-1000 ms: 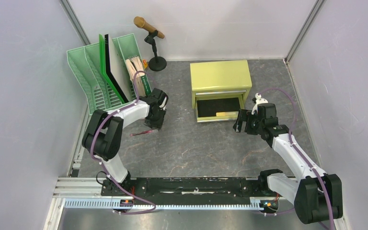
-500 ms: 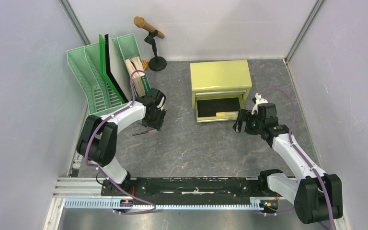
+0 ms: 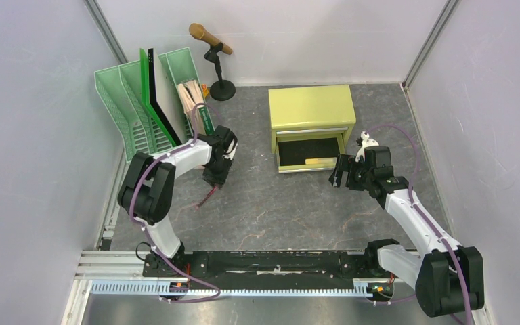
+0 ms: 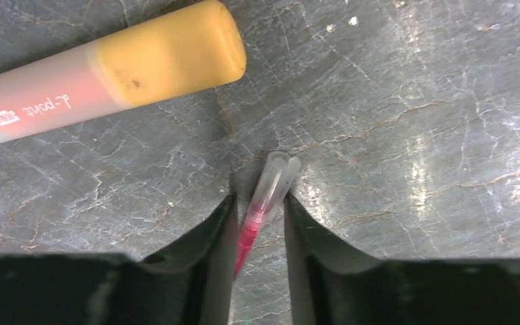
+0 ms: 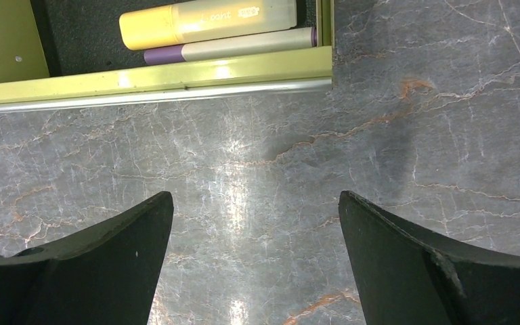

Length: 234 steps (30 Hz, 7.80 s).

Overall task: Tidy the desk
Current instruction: Pick up the stationery from the center of the board, then place the stationery in the drawer.

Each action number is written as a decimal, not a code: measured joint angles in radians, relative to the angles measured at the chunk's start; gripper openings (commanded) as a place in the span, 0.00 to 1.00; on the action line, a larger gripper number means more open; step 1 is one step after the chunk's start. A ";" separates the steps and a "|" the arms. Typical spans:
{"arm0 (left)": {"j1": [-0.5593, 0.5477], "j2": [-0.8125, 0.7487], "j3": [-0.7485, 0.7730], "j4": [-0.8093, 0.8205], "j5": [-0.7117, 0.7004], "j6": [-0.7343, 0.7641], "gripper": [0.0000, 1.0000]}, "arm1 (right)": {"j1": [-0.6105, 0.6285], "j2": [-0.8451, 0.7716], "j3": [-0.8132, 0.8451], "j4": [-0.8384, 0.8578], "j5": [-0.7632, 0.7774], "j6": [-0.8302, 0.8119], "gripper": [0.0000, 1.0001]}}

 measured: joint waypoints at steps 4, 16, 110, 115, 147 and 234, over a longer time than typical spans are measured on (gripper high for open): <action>0.001 0.001 0.001 0.000 0.037 0.002 0.17 | 0.000 -0.011 0.000 0.000 0.000 0.000 0.98; 0.002 -0.129 -0.003 0.006 0.195 0.002 0.02 | 0.000 -0.026 0.000 0.001 -0.061 -0.009 0.98; 0.003 -0.951 -0.450 0.335 0.554 -0.549 1.00 | 0.555 0.385 0.104 0.575 -0.388 0.461 0.00; 0.003 -1.050 -0.442 0.285 0.489 -0.502 1.00 | 0.465 0.298 0.080 0.502 -0.327 0.419 0.00; 0.003 -1.370 -0.603 0.418 0.290 -0.615 1.00 | 0.182 0.172 -0.093 0.690 -0.106 0.818 0.00; 0.138 -0.246 -0.150 0.109 -0.175 -1.145 0.90 | 0.037 -0.158 -0.353 0.314 -0.175 0.450 0.58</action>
